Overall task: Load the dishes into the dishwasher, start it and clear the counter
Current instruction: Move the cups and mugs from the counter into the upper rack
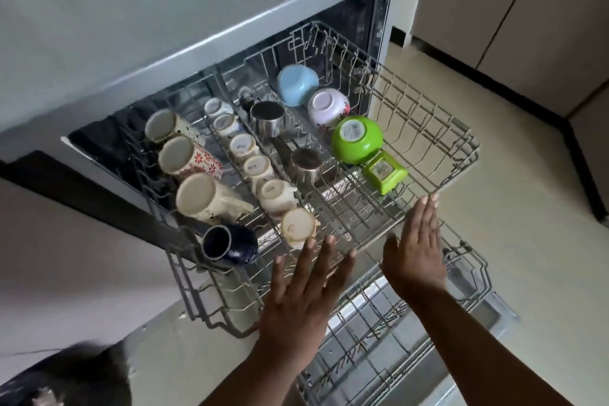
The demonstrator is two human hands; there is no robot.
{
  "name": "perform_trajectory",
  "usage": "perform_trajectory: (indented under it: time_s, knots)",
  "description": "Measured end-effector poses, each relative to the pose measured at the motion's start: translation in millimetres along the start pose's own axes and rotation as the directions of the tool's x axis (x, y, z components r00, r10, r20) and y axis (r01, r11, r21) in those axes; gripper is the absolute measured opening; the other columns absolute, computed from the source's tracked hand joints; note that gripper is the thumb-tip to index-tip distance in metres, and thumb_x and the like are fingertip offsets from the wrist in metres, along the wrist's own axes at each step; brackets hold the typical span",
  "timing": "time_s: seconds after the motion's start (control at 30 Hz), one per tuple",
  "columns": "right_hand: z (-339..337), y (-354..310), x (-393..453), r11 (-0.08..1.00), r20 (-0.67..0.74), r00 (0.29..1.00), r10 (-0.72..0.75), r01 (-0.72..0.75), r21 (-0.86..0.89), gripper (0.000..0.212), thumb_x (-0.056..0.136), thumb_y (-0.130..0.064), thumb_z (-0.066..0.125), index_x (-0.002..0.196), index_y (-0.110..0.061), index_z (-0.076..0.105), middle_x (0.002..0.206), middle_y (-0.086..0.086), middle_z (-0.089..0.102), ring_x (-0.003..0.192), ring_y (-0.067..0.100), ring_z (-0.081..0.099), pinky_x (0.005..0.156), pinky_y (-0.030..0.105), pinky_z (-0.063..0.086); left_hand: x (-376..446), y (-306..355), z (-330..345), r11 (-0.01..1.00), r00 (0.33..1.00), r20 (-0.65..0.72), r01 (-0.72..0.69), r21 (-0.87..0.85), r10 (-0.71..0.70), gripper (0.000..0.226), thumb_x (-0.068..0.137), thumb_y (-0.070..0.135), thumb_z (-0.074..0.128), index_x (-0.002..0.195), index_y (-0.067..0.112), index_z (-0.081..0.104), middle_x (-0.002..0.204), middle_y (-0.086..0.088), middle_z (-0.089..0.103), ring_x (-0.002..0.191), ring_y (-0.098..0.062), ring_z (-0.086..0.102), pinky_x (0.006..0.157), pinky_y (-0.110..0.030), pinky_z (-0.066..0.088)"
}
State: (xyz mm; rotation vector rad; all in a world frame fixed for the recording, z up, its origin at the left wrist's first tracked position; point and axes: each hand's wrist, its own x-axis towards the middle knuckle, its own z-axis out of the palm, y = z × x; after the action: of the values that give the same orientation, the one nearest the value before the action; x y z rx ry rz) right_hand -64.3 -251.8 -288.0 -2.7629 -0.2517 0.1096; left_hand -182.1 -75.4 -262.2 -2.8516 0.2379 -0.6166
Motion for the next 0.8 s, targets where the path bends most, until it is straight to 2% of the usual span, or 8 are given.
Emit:
perform_trajectory:
  time_s: [0.1,0.2,0.27,0.37,0.57,0.63,0.8]
  knots:
    - [4.8,0.8,4.8,0.999,-0.039,0.999,-0.035,0.034,-0.036,0.093,0.096,-0.039,0.035,0.138,-0.007,-0.042,0.147,0.017,-0.042,0.143,0.028,-0.029,0.12,0.041,-0.003,-2.4,-3.7,10.9,0.991,0.989,-0.059,-0.132,0.017,0.133,0.067,0.09,0.012,0.04,0.153,0.026,0.025,0.163,-0.008,0.007,0.15,-0.029,0.006,0.115,-0.062,-0.003]
    - [10.8,-1.8,13.6,1.0,-0.091,0.996,-0.024,0.024,0.001,0.103,0.088,-0.018,0.048,0.139,-0.006,-0.041,0.148,0.019,-0.039,0.142,0.028,-0.029,0.121,0.044,0.001,-3.2,-7.9,16.8,0.97,0.965,-0.093,-0.242,0.027,0.244,0.059,0.096,0.014,0.032,0.154,0.02,0.023,0.162,-0.007,0.013,0.149,-0.026,0.015,0.118,-0.058,0.001]
    - [12.2,-6.1,20.6,1.0,-0.09,0.996,-0.001,0.004,0.027,0.104,0.082,-0.01,0.048,0.14,-0.007,-0.039,0.15,0.02,-0.033,0.143,0.027,-0.026,0.121,0.045,0.004,-0.9,-9.7,20.9,0.96,0.952,-0.12,-0.28,0.024,0.281,0.057,0.096,0.013,0.029,0.153,0.017,0.024,0.161,-0.005,0.015,0.148,-0.024,0.018,0.119,-0.054,0.003]
    - [16.0,-16.0,32.7,0.998,-0.111,0.994,0.013,-0.006,0.064,0.105,0.078,-0.007,0.048,0.143,-0.006,-0.033,0.152,0.018,-0.032,0.145,0.026,-0.024,0.122,0.045,0.007,7.4,-20.0,28.8,0.964,0.947,-0.185,-0.26,0.047,0.264,0.057,0.096,0.017,0.033,0.152,0.015,0.025,0.159,-0.005,0.021,0.146,-0.023,0.023,0.12,-0.051,0.005]
    - [26.7,-38.9,73.3,0.993,-0.145,0.988,-0.05,0.065,0.098,0.113,0.07,-0.008,0.05,0.143,-0.014,-0.036,0.146,0.005,-0.046,0.144,0.02,-0.028,0.121,0.043,0.005,32.9,-61.9,47.0,0.969,0.951,-0.211,-0.197,0.147,0.226,0.06,0.093,0.025,0.048,0.15,0.013,0.034,0.155,-0.007,0.034,0.142,-0.025,0.033,0.119,-0.049,0.01]
    - [32.2,-49.9,87.2,0.992,-0.152,0.986,-0.07,0.085,0.095,0.111,0.07,-0.009,0.049,0.145,-0.014,-0.033,0.148,0.008,-0.042,0.144,0.021,-0.026,0.122,0.043,0.004,39.9,-78.7,53.8,0.968,0.948,-0.228,-0.187,0.17,0.223,0.061,0.091,0.026,0.051,0.148,0.012,0.037,0.153,-0.008,0.038,0.141,-0.026,0.037,0.117,-0.05,0.017]
    - [44.7,-72.8,116.3,0.993,-0.17,0.982,-0.089,0.1,0.058,0.105,0.08,-0.017,0.053,0.147,-0.008,-0.027,0.153,0.015,-0.031,0.145,0.023,-0.024,0.12,0.036,-0.005,53.3,-111.0,69.9,0.941,0.938,-0.234,-0.184,0.285,0.255,0.062,0.087,0.029,0.053,0.146,0.013,0.042,0.152,-0.006,0.039,0.14,-0.026,0.037,0.117,-0.048,0.019]
